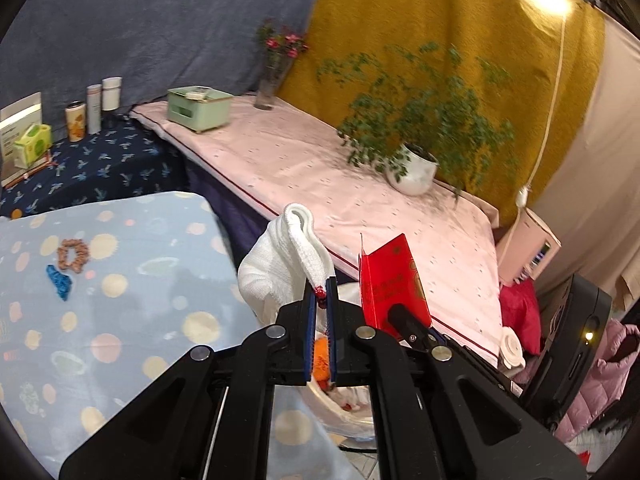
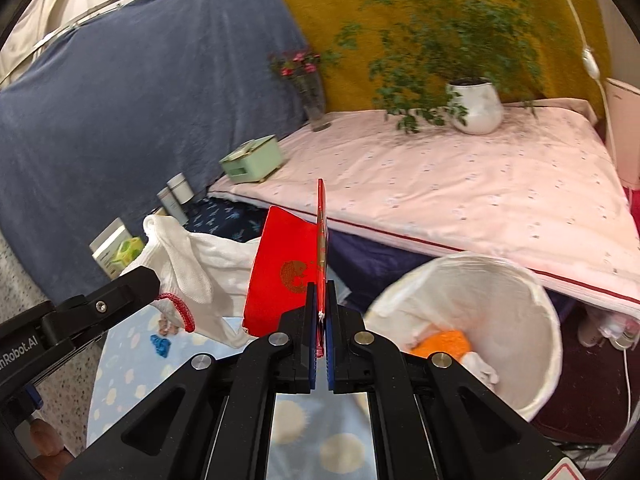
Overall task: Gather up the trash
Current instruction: 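Carry cloth and red box to the wastebasket and open both tools, then move both tools back over the blue tape measure and scrunchie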
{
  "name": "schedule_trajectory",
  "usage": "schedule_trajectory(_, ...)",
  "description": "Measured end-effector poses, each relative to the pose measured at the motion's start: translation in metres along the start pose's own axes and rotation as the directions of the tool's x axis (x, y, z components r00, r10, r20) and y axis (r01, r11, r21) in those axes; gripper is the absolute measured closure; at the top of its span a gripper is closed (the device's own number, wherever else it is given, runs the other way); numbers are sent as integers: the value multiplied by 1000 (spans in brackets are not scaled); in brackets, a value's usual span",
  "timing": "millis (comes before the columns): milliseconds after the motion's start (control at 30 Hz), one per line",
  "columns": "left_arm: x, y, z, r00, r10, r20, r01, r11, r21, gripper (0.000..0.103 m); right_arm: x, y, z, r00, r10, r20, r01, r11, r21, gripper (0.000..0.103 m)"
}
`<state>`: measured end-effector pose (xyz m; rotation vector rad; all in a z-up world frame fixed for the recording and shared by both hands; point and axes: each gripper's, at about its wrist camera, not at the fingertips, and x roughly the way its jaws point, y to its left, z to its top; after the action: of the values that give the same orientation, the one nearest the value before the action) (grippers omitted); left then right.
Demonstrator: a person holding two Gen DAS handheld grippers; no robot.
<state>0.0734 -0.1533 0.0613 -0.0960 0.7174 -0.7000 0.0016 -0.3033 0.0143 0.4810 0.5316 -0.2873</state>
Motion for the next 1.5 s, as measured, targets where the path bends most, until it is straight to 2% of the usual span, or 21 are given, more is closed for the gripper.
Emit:
schedule_trajectory(267,31,-44,-22,995,-61,-76,65,997,51,99,-12,-59,-7,998,-64,0,64,995,79,100)
schedule_trajectory(500,53,-62,-34,990,-74,-121,84,993,82,98,-11,-91,-15,995,-94,-14,95,987,130,100)
schedule_trajectory(567,59,-63,-35,989,-74,-130,84,994,75,96,-10,-97,-16,995,-97,-17,98,986,138,98)
schedule_trajectory(600,61,-62,-36,989,-65,-134,75,995,70,94,-9,-99,-17,995,-98,-18,100,985,139,93)
schedule_trajectory(633,62,-61,-37,989,-55,-136,65,996,68,81,-9,-100,-18,994,-104,-18,106,984,143,91)
schedule_trajectory(667,63,-59,-36,990,-40,-134,49,997,65,66,-9,-101,-18,994,-111,-16,112,983,148,87)
schedule_trajectory(733,62,-55,-36,993,-18,-119,26,998,62,60,-8,-102,-19,994,-110,-17,111,982,155,84)
schedule_trajectory(1067,59,-27,-29,994,21,-111,-19,1000,19,60,-2,-90,-20,994,-103,-28,106,986,127,79)
schedule_trajectory(1500,42,22,-24,994,68,-85,-74,995,-68,60,8,-43,-17,997,-64,-43,66,997,46,79)
